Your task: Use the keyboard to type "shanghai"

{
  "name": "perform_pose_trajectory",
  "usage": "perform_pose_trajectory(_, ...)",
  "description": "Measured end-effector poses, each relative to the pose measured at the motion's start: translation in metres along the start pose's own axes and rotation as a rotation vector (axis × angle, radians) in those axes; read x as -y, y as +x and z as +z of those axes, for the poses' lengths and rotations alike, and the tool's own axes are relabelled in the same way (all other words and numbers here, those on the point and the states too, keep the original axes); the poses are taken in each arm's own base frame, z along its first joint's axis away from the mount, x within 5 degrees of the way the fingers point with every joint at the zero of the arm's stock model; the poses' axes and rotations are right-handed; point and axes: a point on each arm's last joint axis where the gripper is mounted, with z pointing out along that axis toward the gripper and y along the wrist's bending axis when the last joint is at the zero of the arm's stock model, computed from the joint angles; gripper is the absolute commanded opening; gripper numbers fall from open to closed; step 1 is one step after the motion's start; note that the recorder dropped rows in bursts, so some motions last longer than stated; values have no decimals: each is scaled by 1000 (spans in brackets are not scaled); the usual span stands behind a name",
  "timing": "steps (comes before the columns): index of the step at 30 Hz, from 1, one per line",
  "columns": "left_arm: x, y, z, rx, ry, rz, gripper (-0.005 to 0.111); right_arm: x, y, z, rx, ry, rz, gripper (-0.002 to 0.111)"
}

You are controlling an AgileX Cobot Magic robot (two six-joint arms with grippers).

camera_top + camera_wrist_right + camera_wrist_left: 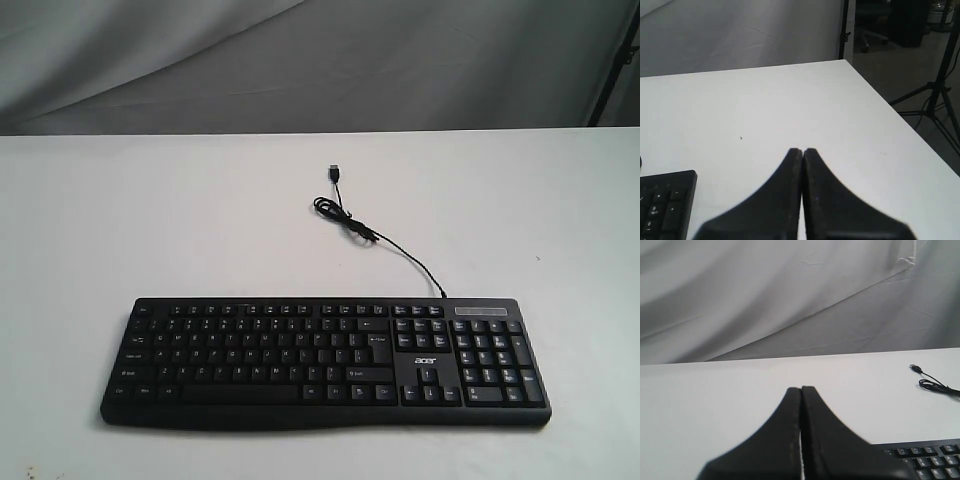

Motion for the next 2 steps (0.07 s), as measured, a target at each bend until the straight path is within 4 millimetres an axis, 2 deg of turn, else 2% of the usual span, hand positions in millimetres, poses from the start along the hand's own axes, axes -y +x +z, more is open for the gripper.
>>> perform_pose_trajectory(2, 0, 0, 0, 0, 0, 0, 0, 0, 0, 0, 0, 0, 0, 0)
